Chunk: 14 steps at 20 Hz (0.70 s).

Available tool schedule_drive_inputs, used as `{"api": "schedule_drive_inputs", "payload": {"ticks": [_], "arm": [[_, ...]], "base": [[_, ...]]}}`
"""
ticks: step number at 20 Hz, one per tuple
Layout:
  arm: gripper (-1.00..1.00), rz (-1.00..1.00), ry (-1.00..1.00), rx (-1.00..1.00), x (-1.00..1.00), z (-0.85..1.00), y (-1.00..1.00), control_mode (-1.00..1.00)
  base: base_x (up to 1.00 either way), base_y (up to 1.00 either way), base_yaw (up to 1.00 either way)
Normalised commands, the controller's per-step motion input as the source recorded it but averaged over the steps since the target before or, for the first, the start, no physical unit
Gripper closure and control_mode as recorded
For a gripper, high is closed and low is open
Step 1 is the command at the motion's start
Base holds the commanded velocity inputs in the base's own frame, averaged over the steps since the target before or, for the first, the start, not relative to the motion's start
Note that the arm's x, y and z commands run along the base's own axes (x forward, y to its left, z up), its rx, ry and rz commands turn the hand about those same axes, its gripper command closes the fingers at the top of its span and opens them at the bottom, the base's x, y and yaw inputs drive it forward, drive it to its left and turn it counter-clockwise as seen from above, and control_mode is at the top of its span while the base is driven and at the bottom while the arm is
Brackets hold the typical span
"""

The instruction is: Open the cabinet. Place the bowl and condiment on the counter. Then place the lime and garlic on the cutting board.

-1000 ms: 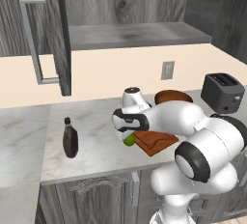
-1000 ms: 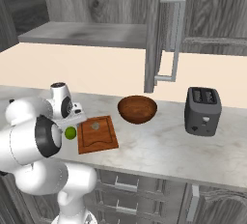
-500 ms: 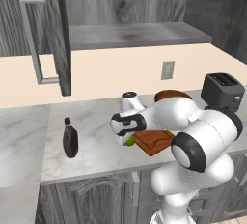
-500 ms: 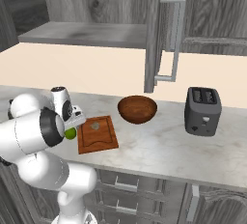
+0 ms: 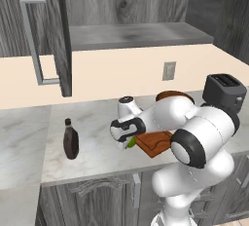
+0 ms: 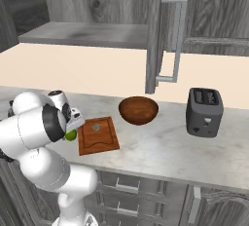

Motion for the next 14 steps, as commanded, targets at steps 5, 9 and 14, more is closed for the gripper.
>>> {"api": "schedule_drive_inputs", "payload": {"ticks": [5, 9, 14], "arm": [[1.0, 0.05, -0.07, 0.0, -0.22, 0.12, 0.0, -1.0], [1.0, 0.0, -0.09, 0.03, -0.18, 0.73, -0.01, -1.0], [1.0, 0.0, -0.04, 0.07, -0.03, 0.65, -0.22, -1.0]], "base": [[0.0, 0.0, 0.0], [0.0, 0.0, 0.0], [0.0, 0.0, 0.0]]}}
